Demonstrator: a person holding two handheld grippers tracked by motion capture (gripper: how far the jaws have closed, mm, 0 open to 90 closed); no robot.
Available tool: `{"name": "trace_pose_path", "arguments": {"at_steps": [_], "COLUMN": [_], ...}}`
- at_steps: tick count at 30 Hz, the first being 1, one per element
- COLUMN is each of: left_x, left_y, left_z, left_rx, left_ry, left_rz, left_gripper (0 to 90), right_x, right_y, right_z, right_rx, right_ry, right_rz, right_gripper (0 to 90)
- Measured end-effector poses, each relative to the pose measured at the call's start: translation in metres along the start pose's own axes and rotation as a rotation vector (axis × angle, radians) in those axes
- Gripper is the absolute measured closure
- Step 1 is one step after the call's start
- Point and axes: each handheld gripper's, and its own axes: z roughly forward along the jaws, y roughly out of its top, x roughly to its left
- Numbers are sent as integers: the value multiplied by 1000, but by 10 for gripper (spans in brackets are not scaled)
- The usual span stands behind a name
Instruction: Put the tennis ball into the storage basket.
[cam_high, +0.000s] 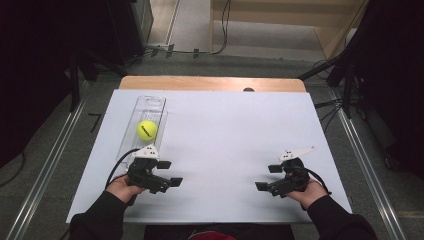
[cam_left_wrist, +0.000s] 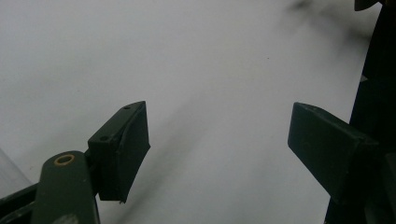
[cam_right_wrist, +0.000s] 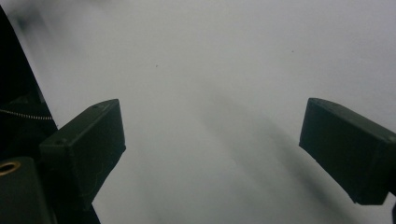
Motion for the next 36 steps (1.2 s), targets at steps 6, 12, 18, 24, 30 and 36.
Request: {"name": "trace_pose_path", "arguments": {"at_steps": [6, 12, 18, 24, 30, 36], "left_x": [-1, -1, -1, -1, -1, -2], "left_y": [-3, -6, -5, -5, -5, -5], "left_z": [-4, -6, -6, -6, -6, -6], "left_rx": [-5, -3, -2, -2, -1, -2], "left_ry": [3, 2, 1, 2, 1, -2], "left_rz": [4, 7, 11, 10, 11, 9], "left_gripper": [210, 210, 210, 210, 210, 210], "right_x": [0, 0, 0, 0, 1, 1], "right_y": [0, 0, 0, 0, 0, 0], "right_z": [0, 0, 0, 0, 0, 0], "right_rx": [0, 0, 0, 1, 1, 1], "right_ry": [1, -1, -1, 0, 0, 0], "right_rz": [2, 0, 0, 0, -1, -1], "right_gripper": [50, 50, 50, 50, 50, 50]}}
